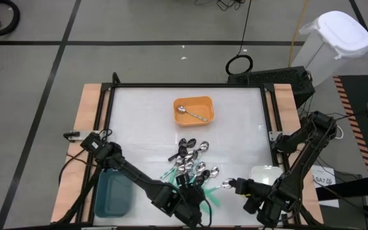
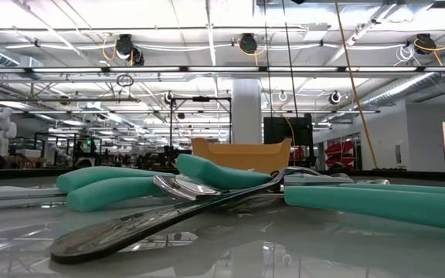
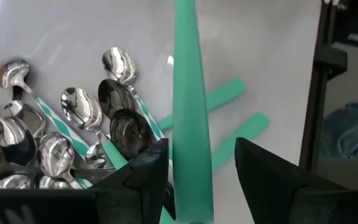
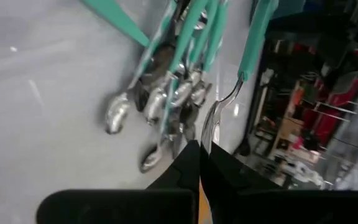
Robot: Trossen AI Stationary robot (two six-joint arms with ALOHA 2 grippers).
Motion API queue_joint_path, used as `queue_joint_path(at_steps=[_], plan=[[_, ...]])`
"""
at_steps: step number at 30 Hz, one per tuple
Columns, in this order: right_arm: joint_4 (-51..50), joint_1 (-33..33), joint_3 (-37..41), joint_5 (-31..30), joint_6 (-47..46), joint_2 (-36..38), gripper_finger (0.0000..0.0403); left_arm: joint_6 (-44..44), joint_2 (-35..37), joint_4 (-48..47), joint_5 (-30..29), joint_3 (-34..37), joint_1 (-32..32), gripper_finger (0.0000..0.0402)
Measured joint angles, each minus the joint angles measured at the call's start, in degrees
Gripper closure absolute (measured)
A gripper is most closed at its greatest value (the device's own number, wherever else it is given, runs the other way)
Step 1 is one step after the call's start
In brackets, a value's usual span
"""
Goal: Sort silverware by color (type)
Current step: Put the green spoon into the blue bin
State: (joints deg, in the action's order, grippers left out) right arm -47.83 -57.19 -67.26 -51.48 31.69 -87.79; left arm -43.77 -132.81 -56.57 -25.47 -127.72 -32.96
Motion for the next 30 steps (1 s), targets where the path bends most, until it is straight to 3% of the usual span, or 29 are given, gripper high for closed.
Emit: queue_joint_path(at_steps=[14,30], plan=[[2.4,-0.4,0.0,-2.3,9.8,-0.1,0.04,-4.8,0.0,0.4,-3.4,0.0,0.0,0.0217],[3.5,-1.4,0.0,-4.2,11.7,-0.1,0.04,-9.4,0.0,0.4,-3.6,0.0,-0.2,0.0218]])
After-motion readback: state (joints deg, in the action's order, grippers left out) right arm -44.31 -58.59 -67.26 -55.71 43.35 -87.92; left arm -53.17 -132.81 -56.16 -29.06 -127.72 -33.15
